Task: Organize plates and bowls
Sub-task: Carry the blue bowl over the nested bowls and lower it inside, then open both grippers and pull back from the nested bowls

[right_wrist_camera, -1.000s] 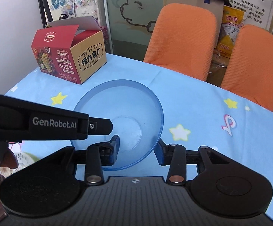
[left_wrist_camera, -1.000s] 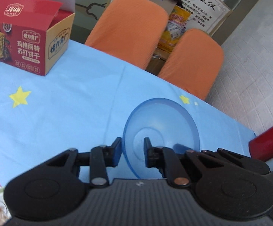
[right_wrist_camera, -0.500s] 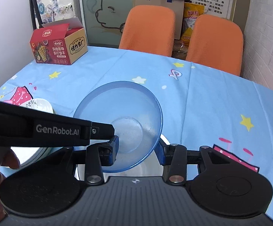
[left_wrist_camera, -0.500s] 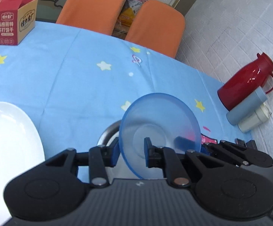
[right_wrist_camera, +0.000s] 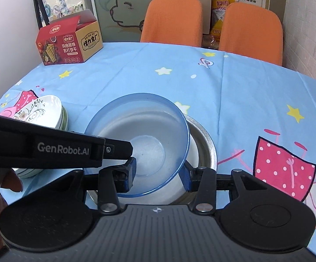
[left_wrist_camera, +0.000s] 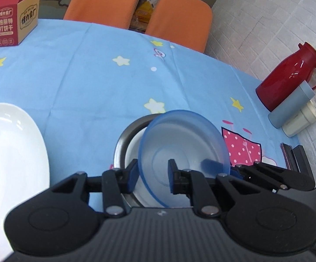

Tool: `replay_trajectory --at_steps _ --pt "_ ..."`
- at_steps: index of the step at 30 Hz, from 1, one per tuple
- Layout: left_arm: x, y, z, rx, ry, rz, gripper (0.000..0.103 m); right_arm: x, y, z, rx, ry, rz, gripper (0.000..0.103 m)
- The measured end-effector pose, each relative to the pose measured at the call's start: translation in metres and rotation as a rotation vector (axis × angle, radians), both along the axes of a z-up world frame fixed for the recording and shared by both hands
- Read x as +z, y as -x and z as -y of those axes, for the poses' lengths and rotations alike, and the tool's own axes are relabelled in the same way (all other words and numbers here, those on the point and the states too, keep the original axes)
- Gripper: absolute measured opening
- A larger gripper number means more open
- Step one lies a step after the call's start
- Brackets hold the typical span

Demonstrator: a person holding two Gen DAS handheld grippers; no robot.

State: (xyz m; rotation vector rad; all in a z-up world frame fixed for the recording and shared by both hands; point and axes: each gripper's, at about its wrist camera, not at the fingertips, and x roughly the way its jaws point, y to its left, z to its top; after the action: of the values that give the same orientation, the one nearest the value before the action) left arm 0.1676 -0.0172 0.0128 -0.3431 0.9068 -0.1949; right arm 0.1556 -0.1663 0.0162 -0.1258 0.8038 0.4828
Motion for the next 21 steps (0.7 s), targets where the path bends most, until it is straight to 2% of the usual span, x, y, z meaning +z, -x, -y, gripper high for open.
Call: replay_trajectory --at_steps 1,2,3,7,11,14,18,20,21 --pt "0.002 0.002 -0.001 -0.008 0.007 0.02 0.038 0.002 0.003 0.003 -0.004 -0.007 0.015 0.074" --pt "0.006 0.004 -0.004 -0.02 0.025 0.042 0.053 0.004 0.005 0.007 -0.007 -0.025 0.026 0.078" --pt "0.011 0.006 -0.007 -0.021 0.03 0.058 0.073 0.006 0.008 0.012 -0.023 -0.05 0.035 0.083" --pt "0.035 0.018 -0.014 -0.011 -0.037 0.175 0.072 0.016 0.022 0.028 -0.098 -0.086 0.119 0.103" --pt "0.055 0.031 -0.022 0.017 -0.055 0.263 0.073 0.019 0.039 0.04 -0.149 -0.149 0.166 0.103" --pt "0.06 0.04 -0.024 0.046 -0.077 0.303 0.074 0.015 0.053 0.042 -0.191 -0.203 0.192 0.103" --pt "0.049 0.055 -0.024 0.086 -0.133 0.301 0.074 0.005 0.075 0.044 -0.281 -0.255 0.229 0.103" --pt "0.038 0.068 -0.029 0.133 -0.117 0.306 0.076 0.0 0.078 0.046 -0.311 -0.28 0.233 0.103" --pt "0.032 0.07 -0.032 0.152 -0.103 0.297 0.086 -0.002 0.077 0.046 -0.311 -0.276 0.227 0.103"
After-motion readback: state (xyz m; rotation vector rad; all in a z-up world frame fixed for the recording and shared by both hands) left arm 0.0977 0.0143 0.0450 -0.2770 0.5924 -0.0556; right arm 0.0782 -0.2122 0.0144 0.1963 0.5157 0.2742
